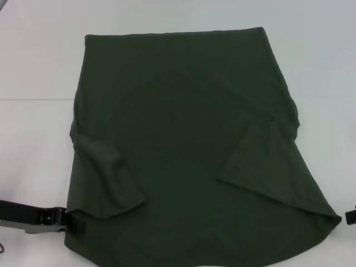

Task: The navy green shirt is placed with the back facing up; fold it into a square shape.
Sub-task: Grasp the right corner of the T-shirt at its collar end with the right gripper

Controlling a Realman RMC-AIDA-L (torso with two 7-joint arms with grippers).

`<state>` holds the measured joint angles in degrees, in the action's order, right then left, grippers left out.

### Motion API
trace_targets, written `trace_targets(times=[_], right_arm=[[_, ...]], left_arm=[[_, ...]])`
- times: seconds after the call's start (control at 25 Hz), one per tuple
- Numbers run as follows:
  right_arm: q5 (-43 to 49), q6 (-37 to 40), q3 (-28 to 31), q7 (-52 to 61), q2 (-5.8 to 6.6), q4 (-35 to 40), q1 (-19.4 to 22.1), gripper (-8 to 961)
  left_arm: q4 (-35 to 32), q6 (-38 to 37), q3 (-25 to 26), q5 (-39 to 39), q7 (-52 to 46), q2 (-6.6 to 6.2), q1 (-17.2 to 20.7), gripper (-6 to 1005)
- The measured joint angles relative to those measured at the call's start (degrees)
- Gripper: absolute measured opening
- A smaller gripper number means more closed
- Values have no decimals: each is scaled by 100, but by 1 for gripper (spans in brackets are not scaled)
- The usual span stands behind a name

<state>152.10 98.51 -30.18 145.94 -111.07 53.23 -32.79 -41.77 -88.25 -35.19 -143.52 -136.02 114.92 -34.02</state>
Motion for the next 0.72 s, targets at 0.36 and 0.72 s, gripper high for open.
trace_targets(times=[0.36,0.72], right_arm=[[-3,-430,-108,-75,-25,-500,-246,806],[16,-846,-340,-80,-28,-789,-366,800]], left_arm=[[7,-2,28,0,28,13,9,32],[-5,-12,30,0,32,13,10,32]])
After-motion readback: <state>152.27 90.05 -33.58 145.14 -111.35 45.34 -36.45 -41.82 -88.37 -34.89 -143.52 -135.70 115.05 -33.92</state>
